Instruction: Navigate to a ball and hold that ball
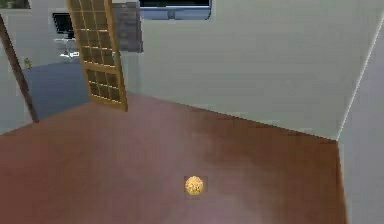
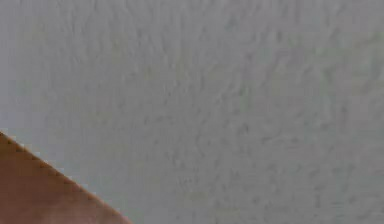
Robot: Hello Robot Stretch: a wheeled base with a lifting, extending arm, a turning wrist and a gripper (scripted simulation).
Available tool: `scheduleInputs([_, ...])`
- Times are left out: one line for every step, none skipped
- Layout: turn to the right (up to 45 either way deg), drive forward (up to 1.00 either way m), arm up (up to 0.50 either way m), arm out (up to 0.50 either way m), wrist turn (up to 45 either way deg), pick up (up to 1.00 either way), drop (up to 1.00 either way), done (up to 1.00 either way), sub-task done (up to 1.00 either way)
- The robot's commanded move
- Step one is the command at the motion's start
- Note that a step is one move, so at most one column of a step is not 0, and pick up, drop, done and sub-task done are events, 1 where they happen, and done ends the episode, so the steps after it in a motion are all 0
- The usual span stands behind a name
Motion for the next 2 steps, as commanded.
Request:
scheduleInputs([-45.0,0.00,0.00,0.00,0.0,0.00,0.00,0.00,0.00])
scheduleInputs([-3.0,0.00,0.00,0.00,0.0,0.00,0.00,0.00,0.00])
